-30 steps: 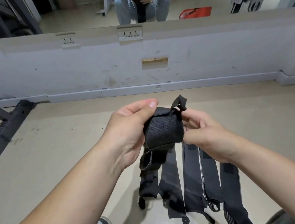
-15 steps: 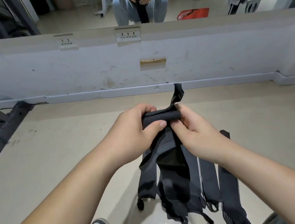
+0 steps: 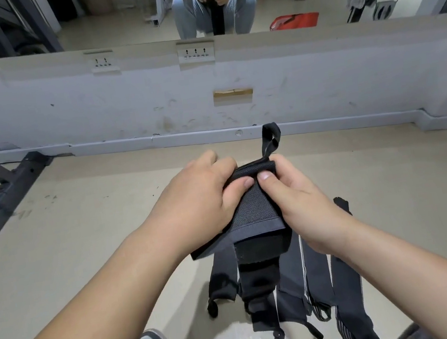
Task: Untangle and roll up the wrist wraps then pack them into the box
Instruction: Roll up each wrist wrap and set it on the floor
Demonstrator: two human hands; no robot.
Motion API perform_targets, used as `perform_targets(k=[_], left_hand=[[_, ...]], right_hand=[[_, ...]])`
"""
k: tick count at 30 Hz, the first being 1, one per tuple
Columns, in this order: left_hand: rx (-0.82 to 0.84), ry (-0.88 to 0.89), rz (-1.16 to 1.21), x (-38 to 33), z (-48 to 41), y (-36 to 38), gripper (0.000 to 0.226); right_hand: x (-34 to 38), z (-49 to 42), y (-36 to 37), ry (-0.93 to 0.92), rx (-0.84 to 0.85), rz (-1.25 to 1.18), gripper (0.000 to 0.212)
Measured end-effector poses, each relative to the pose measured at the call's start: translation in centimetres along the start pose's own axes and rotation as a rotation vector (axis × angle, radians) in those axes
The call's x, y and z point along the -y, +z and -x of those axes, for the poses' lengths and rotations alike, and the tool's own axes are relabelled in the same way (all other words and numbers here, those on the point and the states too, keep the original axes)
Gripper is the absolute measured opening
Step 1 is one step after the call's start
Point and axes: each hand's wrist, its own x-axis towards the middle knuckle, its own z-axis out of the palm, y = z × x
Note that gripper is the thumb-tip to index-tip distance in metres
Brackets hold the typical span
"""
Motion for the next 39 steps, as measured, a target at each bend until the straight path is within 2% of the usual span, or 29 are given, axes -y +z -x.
perform_targets(k=[3,6,12,16,20,23,25,29,32,35,39], left_hand=[[0.032,-0.13,0.526,0.0,0.2,0.3,0.008],[0.042,-0.292,0.917,-0.4,0.1,0.2,0.016],[0.063,-0.489,1.296,-0.9,-0.3,0.5,0.024],[0.043,-0.457,1.484,-1.4,-0.3,0.9,0.032],[0.009,-0.482,1.644,-2.4,-0.3,1.0,0.037],[0.01,-0.547,1.679,-2.7,-0.5,1.0,0.03],[-0.017,-0.572,1.579,-2.7,-0.5,1.4,0.028],[0.009,-0.541,1.45,-2.3,-0.3,1.9,0.027],[0.0,-0.537,1.419,-2.1,-0.2,1.8,0.025],[-0.029,-0.528,1.418,-2.1,-0.2,1.8,0.023],[-0.047,-0.518,1.407,-2.3,-0.3,1.7,0.022]], right_hand=[[0.0,0.0,0.1,0.03,-0.027,-0.118,0.021],[0.3,0.0,0.1,0.074,-0.054,-0.234,0.024],[1.0,-0.1,-0.1,0.101,-0.096,-0.327,0.03],[1.5,-0.2,-0.1,0.104,-0.107,-0.453,0.033],[1.5,-0.4,-0.5,0.055,-0.125,-0.438,0.039],[1.3,-0.4,-0.8,-0.018,-0.119,-0.347,0.038],[1.0,-0.3,-0.8,-0.073,-0.106,-0.265,0.035],[0.9,-0.3,-1.2,-0.126,-0.079,-0.096,0.048],[1.6,-0.1,-2.3,-0.033,0.065,-0.178,0.046],[2.3,0.2,-3.3,0.085,0.231,-0.386,0.057],[2.6,0.4,-3.1,0.044,0.188,-0.245,0.041]])
